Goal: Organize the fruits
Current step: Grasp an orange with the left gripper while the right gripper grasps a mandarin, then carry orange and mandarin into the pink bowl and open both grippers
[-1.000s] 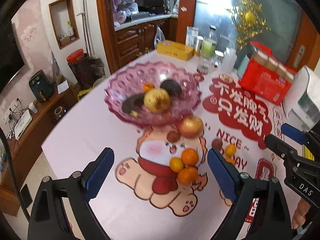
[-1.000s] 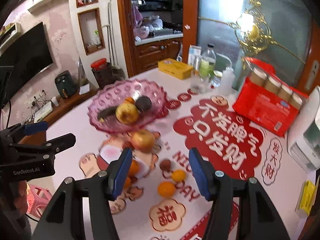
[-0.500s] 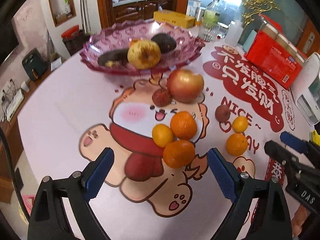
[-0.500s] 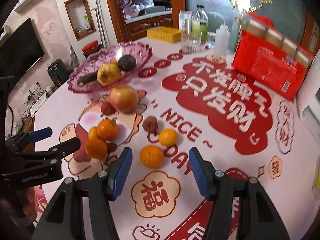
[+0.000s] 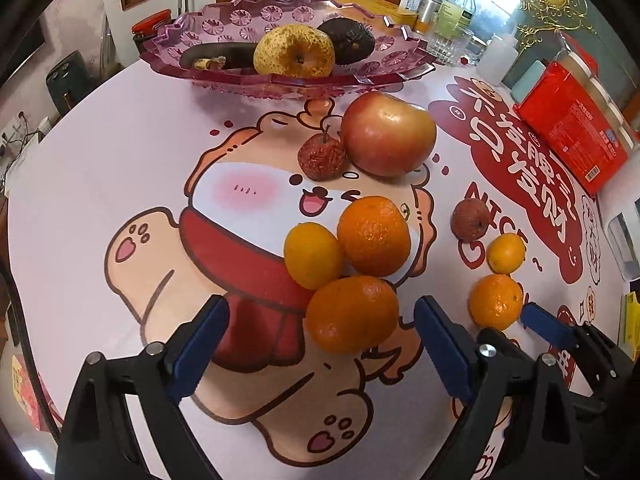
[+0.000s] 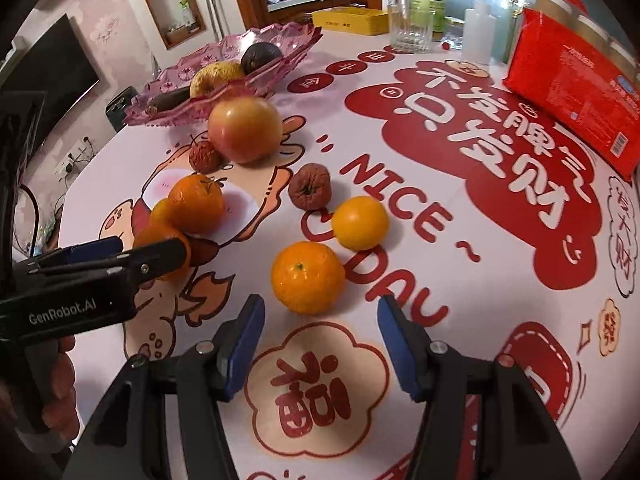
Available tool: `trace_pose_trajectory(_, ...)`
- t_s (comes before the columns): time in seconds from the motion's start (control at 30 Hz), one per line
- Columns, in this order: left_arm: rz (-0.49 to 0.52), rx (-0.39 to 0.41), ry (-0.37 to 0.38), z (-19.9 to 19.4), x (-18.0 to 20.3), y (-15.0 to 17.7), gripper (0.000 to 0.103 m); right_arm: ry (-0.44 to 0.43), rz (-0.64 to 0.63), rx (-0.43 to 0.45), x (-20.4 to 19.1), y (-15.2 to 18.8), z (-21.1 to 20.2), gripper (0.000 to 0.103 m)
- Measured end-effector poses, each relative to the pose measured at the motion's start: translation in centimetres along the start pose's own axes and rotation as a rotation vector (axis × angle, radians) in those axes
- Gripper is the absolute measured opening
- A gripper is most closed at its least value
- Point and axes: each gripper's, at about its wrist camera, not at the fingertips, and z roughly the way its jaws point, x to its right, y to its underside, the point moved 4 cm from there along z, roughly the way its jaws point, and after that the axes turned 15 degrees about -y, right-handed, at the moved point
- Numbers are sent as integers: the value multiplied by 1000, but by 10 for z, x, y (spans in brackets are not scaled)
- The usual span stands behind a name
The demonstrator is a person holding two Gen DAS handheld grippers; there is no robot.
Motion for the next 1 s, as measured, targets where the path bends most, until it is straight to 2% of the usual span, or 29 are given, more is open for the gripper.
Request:
trace_pose_trajectory(0.13, 0, -23, 9, 5, 5, 3, 73, -9, -13, -3, 0, -3, 8, 55)
trace_pose_trajectory(0.27, -11, -19, 16, 5, 5, 4, 64, -17, -16, 2, 3, -5, 12, 48)
trace_pose_trajectory(0.43, -10, -13, 54, 0, 12, 7, 43, -28, -39, 12, 0, -5, 13, 41)
trace_pose_trajectory(0.53, 4, -2, 39, -2, 15, 10, 42, -16, -47, 17, -2, -5, 13, 40)
trace_pose_trajectory(0.77, 0, -9, 56, -8, 6, 15, 40, -1, -51, -1, -4, -4, 12, 39)
trace_pose_trajectory(1.0, -6, 33, 66, -37, -7, 15, 40, -36, -48, -15, -21, 0, 3, 39)
